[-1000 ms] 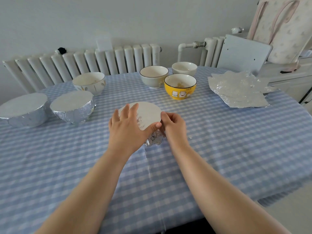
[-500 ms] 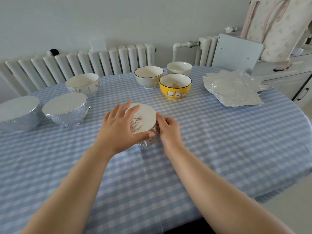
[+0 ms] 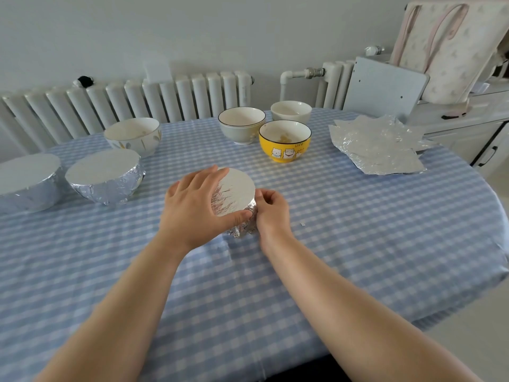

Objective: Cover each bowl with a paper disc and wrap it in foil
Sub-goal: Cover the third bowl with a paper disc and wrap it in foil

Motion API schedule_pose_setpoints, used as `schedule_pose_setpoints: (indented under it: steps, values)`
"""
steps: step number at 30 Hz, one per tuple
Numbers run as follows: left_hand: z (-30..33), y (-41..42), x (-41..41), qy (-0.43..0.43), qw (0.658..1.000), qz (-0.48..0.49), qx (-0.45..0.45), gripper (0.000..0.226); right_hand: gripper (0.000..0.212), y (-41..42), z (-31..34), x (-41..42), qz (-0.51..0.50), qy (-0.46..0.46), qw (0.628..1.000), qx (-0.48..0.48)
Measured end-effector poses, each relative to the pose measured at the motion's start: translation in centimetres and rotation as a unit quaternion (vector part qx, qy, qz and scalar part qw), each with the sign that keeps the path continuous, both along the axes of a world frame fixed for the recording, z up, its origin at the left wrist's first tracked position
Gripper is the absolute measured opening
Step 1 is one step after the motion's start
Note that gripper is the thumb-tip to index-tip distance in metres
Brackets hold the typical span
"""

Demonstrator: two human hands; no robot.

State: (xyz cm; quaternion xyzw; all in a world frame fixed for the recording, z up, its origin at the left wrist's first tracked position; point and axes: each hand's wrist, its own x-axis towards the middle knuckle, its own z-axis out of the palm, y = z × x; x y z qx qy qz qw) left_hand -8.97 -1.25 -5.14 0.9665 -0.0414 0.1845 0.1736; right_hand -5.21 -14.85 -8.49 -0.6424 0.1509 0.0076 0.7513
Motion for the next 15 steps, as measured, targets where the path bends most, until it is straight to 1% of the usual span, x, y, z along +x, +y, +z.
schedule_pose_setpoints:
  steps: [1,3,8,10,12,15]
  values:
    - [0.0,0.0,0.0,-0.003,1.000,0.001,-0.001,0.106,0.009,0.1,0.0,0.0,-0.005,0.003,1.000,0.014]
    - [-0.1,0.0,-0.1,-0.010,1.000,0.002,-0.003,0.106,0.011,0.2,0.1,0.0,-0.007,0.007,1.000,0.028]
    - [-0.1,0.0,0.0,-0.014,1.000,0.005,0.000,0.106,0.033,-0.2,0.4,0.0,0.010,0.000,0.999,0.039]
    - [-0.1,0.0,-0.1,-0.009,1.000,0.010,0.003,0.107,0.037,-0.5,0.6,-0.1,0.011,0.004,0.999,0.044]
    - [-0.1,-0.1,-0.1,-0.001,1.000,0.012,0.004,0.107,0.035,-0.7,0.7,-0.1,0.004,0.020,0.999,0.051]
    - [0.0,-0.2,-0.2,0.007,1.000,0.018,0.009,0.107,0.028,-1.0,0.5,0.0,-0.027,0.035,0.994,0.101]
